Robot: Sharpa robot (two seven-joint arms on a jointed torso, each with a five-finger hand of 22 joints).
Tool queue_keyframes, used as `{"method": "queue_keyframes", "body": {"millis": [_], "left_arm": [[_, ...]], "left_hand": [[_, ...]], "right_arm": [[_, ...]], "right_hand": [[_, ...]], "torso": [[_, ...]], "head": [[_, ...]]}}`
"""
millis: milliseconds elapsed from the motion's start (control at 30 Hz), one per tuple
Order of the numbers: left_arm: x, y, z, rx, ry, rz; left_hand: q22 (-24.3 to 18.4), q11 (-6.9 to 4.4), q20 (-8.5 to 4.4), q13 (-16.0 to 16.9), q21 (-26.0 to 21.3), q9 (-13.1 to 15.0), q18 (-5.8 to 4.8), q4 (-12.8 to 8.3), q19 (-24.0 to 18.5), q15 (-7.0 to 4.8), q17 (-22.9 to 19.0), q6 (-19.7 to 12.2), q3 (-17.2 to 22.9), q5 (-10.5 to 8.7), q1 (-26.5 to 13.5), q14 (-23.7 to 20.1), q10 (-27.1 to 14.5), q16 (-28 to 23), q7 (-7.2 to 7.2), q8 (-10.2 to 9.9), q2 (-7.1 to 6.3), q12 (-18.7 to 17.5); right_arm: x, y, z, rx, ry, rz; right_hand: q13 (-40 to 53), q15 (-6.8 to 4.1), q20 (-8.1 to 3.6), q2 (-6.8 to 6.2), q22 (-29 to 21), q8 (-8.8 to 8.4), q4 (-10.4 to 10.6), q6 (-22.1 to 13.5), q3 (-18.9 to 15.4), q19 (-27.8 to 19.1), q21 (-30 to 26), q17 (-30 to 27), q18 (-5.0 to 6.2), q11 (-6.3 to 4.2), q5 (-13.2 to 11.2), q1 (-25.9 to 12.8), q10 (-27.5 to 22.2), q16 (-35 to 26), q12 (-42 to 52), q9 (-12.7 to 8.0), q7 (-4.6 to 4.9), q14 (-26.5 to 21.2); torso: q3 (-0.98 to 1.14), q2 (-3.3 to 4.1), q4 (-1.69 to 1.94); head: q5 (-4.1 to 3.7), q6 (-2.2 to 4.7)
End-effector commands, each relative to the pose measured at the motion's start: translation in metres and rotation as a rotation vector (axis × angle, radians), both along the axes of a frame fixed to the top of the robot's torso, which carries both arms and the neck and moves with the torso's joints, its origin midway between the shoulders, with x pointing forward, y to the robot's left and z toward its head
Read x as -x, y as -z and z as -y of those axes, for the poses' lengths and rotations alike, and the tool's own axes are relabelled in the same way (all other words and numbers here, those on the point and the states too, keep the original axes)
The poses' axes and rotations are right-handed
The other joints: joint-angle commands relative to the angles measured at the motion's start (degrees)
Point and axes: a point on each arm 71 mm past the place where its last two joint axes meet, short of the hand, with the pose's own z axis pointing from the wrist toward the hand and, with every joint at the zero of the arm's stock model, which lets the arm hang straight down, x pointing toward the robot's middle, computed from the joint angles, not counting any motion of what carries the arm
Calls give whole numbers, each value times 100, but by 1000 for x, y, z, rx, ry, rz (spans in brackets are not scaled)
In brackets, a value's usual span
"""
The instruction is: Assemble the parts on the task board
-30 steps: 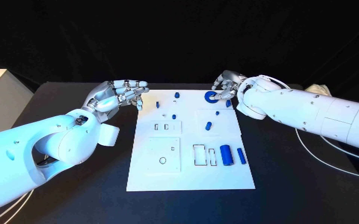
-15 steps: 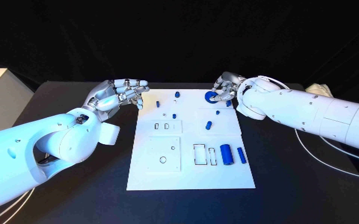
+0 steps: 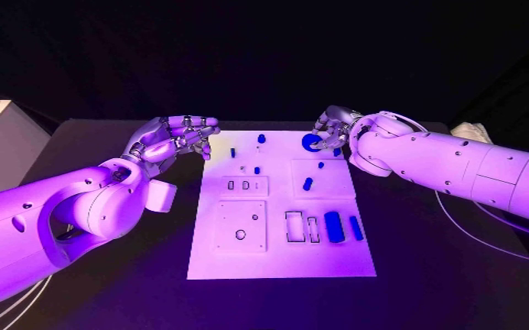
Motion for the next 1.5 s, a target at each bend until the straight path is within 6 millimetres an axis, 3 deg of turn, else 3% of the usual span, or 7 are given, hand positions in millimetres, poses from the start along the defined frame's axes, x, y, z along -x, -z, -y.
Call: {"method": "queue_keyframes", "body": {"millis": [33,333,433,733,900,1100,1500], "left_arm": [[0,-1,2,4,19,7],[0,-1,2,3,18,7],[0,-1,2,3,17,7],[-1,-1,2,3,17,7],[-1,-1,3,4,18,7],[-1,-1,4,5,21,7],[-1,-1,6,5,24,7]], "left_hand": [[9,-2,16,7,18,8,41,-2,-39,11,7,-48,35,-20,-29,-36,-24,18,74,-26,27,33],[14,-1,16,6,31,10,42,-5,-46,11,6,-51,50,-19,-23,-44,-29,31,75,-27,32,32],[14,-1,16,6,31,10,42,-5,-46,11,6,-51,50,-19,-23,-44,-29,31,75,-27,32,32],[16,-1,16,6,36,11,42,-6,-48,11,6,-52,56,-18,-20,-47,-31,37,76,-27,34,32],[16,-1,16,6,36,11,42,-6,-48,11,6,-52,56,-18,-20,-47,-31,37,76,-27,34,32],[16,-1,16,6,36,11,42,-6,-48,11,6,-52,56,-18,-20,-47,-31,37,76,-27,34,32],[19,-1,16,6,45,13,42,-7,-53,12,6,-52,63,-20,-20,-51,-29,46,76,-25,34,35]], "right_arm": [[2,4,-2,55,-24,10],[9,-1,-13,31,-63,86],[12,-4,-20,27,-85,128],[27,-14,-49,26,-168,240],[32,-16,-69,30,-215,259],[33,-16,-91,38,-253,273],[29,-6,-116,57,-269,264]], "right_hand": [[1508,-34,-11,16,1506,-19,-21,69,156,599,21,1378,-36,-23,110,102,603,30,22,-9,12,567],[1508,-92,-55,-27,1506,24,-22,318,744,599,21,1374,-36,-84,234,31,603,29,22,-38,-59,566],[1508,-127,-87,-77,1506,51,-19,407,868,599,21,1378,-36,-114,31,-106,603,29,22,-35,-94,567],[1508,-152,-109,-86,1506,78,-45,476,947,599,21,1377,-36,-135,-29,-149,603,29,22,-27,-120,567],[1508,-154,-111,-87,1506,80,-47,481,952,599,21,1384,-36,-137,-32,-153,603,31,22,-27,-122,568],[1508,-154,-111,-87,1506,80,-47,481,952,599,21,1384,-36,-137,-32,-153,603,31,22,-27,-122,568],[1508,-160,-116,-87,1506,82,-51,489,968,599,21,1376,-36,-141,-41,-166,603,29,22,-27,-126,566]], "torso": [[0,-1,-2],[-2,-6,2],[-5,-8,9],[-13,-7,9],[-8,-3,10],[-16,-4,16],[-5,7,13]], "head": [[-5,3],[-8,13],[-4,23],[4,37],[19,36],[22,39],[61,28]]}}
